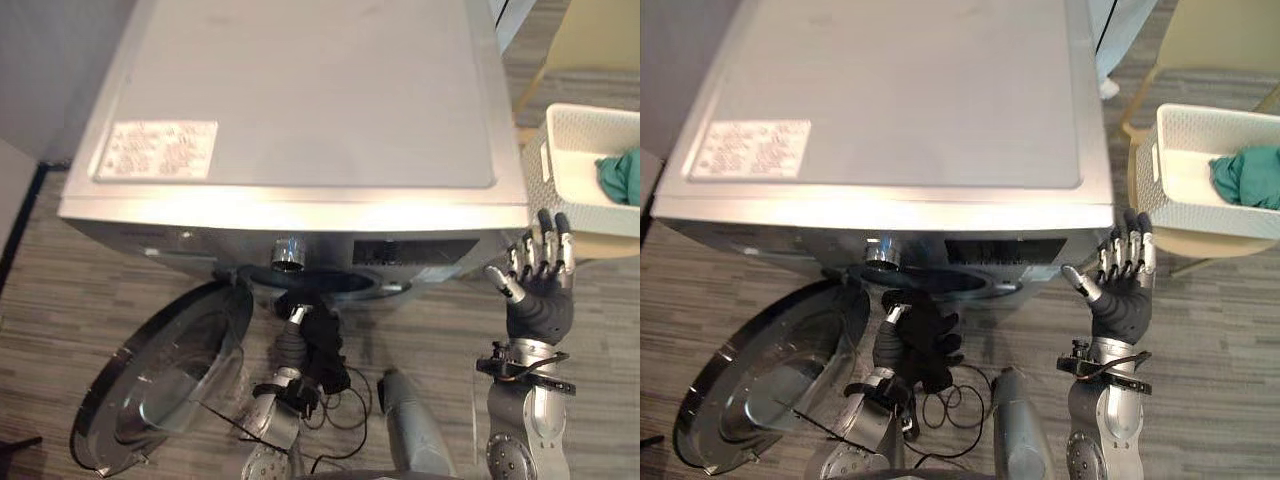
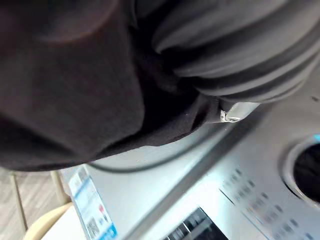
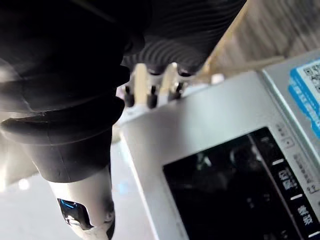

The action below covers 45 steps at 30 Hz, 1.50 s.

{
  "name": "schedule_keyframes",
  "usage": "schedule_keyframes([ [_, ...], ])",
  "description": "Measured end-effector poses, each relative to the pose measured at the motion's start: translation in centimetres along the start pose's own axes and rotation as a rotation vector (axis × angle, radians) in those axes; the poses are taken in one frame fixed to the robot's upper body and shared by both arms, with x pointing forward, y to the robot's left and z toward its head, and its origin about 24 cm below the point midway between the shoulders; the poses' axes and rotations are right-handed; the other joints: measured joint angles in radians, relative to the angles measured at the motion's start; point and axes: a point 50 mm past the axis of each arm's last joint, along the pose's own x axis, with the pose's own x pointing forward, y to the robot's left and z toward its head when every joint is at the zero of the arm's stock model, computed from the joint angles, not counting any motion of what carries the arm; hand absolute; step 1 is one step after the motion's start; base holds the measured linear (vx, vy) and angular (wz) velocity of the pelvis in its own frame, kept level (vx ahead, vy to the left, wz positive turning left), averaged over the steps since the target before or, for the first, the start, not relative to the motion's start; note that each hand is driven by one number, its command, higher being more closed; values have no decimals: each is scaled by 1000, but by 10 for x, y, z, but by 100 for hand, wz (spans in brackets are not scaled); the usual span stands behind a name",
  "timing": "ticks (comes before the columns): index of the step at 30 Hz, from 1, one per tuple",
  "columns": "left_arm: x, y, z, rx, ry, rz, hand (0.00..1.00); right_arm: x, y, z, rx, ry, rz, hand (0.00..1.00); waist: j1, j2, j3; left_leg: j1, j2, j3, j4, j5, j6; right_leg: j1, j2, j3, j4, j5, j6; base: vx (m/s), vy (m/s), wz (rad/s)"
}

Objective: Pick up the laundry basket with both hands and put the clothes into the washing machine.

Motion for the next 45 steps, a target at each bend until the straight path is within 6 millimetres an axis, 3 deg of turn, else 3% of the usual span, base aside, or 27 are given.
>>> schedule_keyframes([
  [4, 18, 8, 9, 32, -23, 54, 100, 1, -2, 6, 1, -33, -40, 0, 0, 0, 21, -88, 2, 4, 74, -23, 14, -72, -1, 22, 18, 5, 15, -5, 153, -12],
  [8, 47, 1, 32, 43, -102, 72, 100, 0, -6, 4, 7, -31, -103, 0, 13, -6, 54, -134, 7, 5, 104, -27, 19, -105, 1, 24, 18, 5, 16, 48, 87, -4],
  [10, 66, -7, 57, 37, -195, 77, 100, 3, -5, 1, 18, -34, -122, 0, 15, -13, 86, -154, 13, 5, 115, -27, 19, -122, 10, 30, 18, 5, 15, 54, 49, -11],
  [15, 89, -18, 97, 24, -334, 119, 100, 5, -3, -19, 36, 53, -169, 0, 19, -17, 121, -207, 33, 14, 126, -27, 19, -177, 31, 45, 11, 12, 12, 52, 17, -15],
  [17, 100, -29, 127, 26, -423, 113, 100, 5, -1, -17, 50, 29, -168, 0, 13, -18, 153, -227, 43, 21, 125, -27, 19, -197, 39, 48, 1, 20, 20, 46, 17, -16],
  [19, 111, -33, 143, 56, -453, 120, 100, 4, 3, -18, 61, 31, -152, 0, 5, -18, 160, -247, 50, 27, 125, -26, 19, -219, 46, 57, -2, 27, 27, 30, 14, -18],
  [21, 121, -41, 177, 114, -514, 98, 100, 11, 10, -21, 88, 32, -140, 0, -2, -26, 192, -276, 64, 48, 127, -26, 19, -260, 60, 74, -8, 46, 48, -16, 7, -26],
  [22, 125, -50, 189, 130, -538, 77, 100, 15, 11, -25, 94, 41, -154, 0, 0, -27, 196, -297, 69, 53, 127, -26, 19, -283, 65, 77, -9, 57, 46, -66, 4, -20],
  [24, 136, -87, 233, 162, -624, -10, 100, 21, 16, -30, 121, 59, -155, 0, -2, -32, 229, -357, 77, 60, 143, -26, 19, -346, 75, 90, -3, 70, 59, -67, 0, -19],
  [27, 141, -115, 274, 169, -687, -53, 100, 22, 18, -31, 147, 63, -154, 0, -11, -34, 266, -422, 96, 72, 175, -26, 19, -410, 95, 110, 5, 81, 76, -44, -8, -29],
  [31, 142, -124, 309, 212, -705, -15, 100, 21, 19, -34, 166, 81, -157, 0, -31, -44, 272, -454, 118, 81, 218, -26, 20, -450, 118, 125, 45, 84, 81, 35, -12, -18],
  [36, 136, -137, 327, 355, -776, -8, 100, 18, 13, -40, 153, 103, -164, 0, -35, -47, 271, -476, 118, 82, 213, -25, 20, -482, 120, 122, 60, 84, 81, 21, -6, 7],
  [40, 115, -180, 369, 527, -933, -15, 100, 12, 0, -40, 151, 99, -185, 0, -32, -49, 272, -576, 120, 80, 220, -16, 29, -578, 124, 125, 71, 110, 70, -132, -13, 8],
  [42, 107, -182, 381, 544, -982, 19, 100, 9, -9, -46, 134, 130, -213, 0, -40, -52, 272, -594, 129, 77, 234, -19, 36, -592, 131, 130, 66, 125, 61, -103, 24, -16],
  [45, 102, -184, 384, 710, -1084, 152, 100, -2, -24, -44, 83, 142, -254, 0, -40, -56, 271, -606, 135, 78, 251, -19, 37, -604, 136, 143, 64, 146, 66, -37, 54, -15],
])
